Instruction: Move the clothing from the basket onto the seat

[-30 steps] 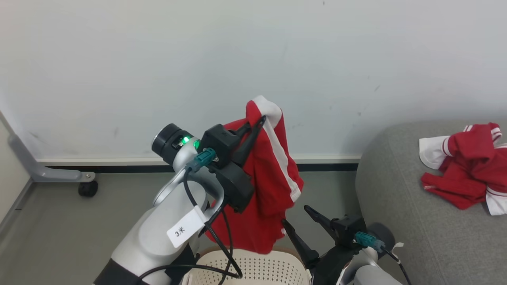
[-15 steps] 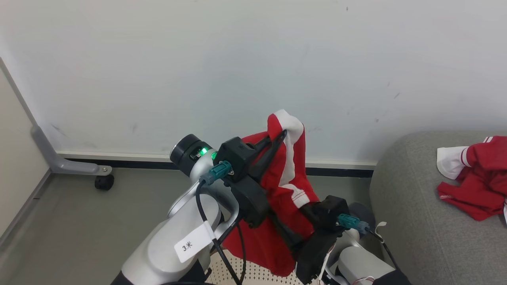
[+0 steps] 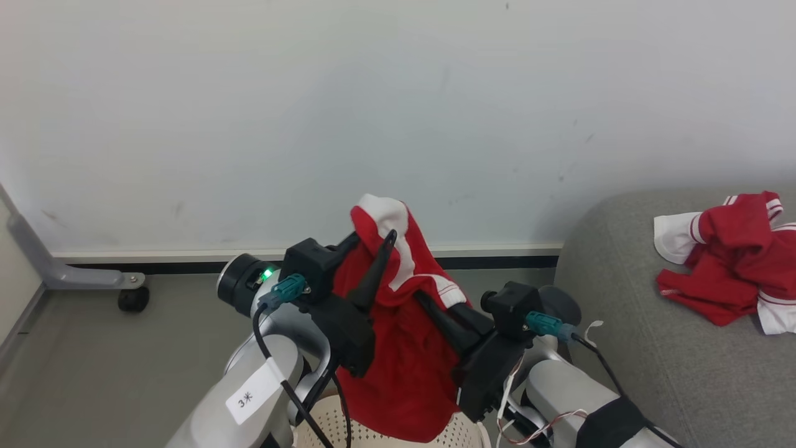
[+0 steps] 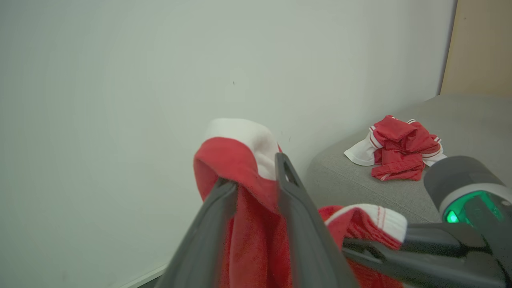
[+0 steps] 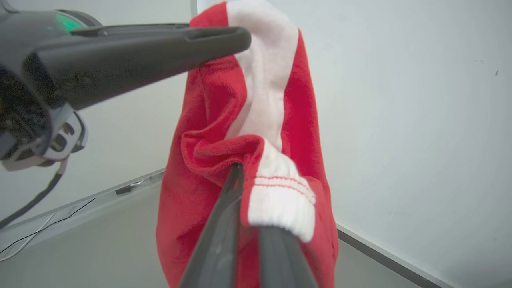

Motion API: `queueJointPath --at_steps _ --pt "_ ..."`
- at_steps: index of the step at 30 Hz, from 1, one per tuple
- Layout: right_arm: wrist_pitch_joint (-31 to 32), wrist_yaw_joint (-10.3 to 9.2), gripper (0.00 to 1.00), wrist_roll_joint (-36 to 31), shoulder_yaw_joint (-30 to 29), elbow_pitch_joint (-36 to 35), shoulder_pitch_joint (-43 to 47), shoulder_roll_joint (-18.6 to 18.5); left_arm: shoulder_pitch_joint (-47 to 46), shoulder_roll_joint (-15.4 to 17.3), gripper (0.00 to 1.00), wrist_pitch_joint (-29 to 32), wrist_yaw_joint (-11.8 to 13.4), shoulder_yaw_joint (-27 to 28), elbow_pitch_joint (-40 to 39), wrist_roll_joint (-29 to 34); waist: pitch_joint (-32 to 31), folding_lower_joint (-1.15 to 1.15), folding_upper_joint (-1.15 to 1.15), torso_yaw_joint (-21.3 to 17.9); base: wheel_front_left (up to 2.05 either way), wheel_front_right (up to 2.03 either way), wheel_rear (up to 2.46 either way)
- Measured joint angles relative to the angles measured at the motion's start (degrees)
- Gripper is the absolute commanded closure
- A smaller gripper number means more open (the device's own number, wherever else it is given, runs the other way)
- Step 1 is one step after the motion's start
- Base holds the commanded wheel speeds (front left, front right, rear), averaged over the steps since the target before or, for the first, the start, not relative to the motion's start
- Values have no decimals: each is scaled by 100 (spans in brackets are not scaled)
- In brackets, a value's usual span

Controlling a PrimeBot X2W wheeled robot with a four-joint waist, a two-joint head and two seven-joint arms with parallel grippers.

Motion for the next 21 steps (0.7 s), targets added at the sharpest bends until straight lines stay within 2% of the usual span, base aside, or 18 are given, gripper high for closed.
queueJointPath --at_steps 11,21 --pt "0 0 100 -62 -131 -439 -253 -711 617 115 0 -136 231 238 -23 -177 20 0 0 -652 0 0 0" --pt "-1 -38 100 -312 -296 -993 -179 -1500 1117 9 0 -344 241 96 -142 -227 13 0 0 -1421 0 0 0"
